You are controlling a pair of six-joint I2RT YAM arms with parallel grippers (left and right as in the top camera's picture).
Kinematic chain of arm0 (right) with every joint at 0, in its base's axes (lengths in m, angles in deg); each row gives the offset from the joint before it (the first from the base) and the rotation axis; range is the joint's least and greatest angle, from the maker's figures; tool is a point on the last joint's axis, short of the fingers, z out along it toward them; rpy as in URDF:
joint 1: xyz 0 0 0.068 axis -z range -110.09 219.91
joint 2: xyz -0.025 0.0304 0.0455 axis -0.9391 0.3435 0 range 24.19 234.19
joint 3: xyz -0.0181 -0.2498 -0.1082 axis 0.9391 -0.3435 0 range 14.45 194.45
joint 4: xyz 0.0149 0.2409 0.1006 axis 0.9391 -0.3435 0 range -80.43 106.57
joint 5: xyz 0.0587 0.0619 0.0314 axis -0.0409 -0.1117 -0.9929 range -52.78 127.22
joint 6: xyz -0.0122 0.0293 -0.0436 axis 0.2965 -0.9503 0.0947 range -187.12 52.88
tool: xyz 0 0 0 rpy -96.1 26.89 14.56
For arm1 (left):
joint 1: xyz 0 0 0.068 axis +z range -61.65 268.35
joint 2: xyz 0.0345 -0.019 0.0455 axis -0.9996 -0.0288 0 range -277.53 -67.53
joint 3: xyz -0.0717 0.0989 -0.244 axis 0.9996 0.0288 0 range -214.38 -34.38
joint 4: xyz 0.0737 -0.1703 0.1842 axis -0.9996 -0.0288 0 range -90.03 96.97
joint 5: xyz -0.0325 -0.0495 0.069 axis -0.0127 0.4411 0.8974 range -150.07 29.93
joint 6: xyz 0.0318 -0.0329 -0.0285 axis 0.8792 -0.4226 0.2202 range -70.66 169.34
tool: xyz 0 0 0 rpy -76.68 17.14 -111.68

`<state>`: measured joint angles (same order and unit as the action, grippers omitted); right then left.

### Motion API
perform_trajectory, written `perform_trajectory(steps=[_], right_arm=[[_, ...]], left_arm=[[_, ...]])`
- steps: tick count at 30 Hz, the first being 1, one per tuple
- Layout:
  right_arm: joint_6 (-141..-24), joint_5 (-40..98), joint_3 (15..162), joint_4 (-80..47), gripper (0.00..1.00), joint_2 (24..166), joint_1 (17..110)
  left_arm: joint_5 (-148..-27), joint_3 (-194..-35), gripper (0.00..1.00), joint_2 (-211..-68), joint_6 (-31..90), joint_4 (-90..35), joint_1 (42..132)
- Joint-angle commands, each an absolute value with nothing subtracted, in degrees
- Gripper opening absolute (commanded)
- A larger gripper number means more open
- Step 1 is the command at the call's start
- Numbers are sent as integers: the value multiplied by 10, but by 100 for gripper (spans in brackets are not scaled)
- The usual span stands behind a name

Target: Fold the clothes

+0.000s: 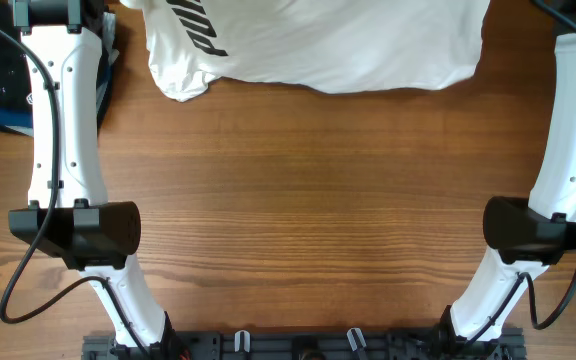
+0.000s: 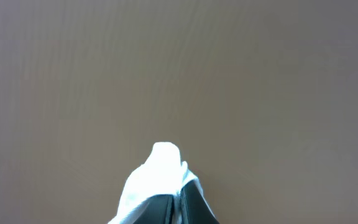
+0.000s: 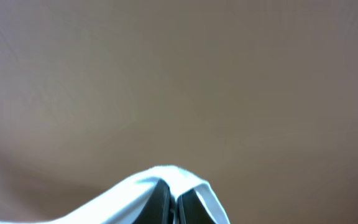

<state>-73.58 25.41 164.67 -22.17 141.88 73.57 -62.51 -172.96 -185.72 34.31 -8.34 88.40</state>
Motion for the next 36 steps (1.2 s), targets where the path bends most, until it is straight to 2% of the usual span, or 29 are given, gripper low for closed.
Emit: perform_trajectory(steps=[1,8,13,20,29,33,36], right_arm=[[-747,241,1651,-139,4,1421,748],[-782,267,1665,-34,4,1419,756],[-776,269,1665,-24,4,1419,756],[-761,241,1656,-134,4,1439,756],[-778,121,1629,-313,4,1527,755],[-775,77,1629,-349,4,1540,755],[-769,51,1631,-342,4,1534,756]], left_arm=[[-626,-1735,4,-1849,340,-9,886],[-625,-1736,4,-1836,378,173,886],[-626,-1736,4,-1827,386,176,888],[-625,-1736,4,-1838,383,28,890],[-624,-1734,4,-1882,320,-185,889],[-628,-1735,4,-1886,294,-259,886],[-632,-1735,4,-1886,294,-269,884]])
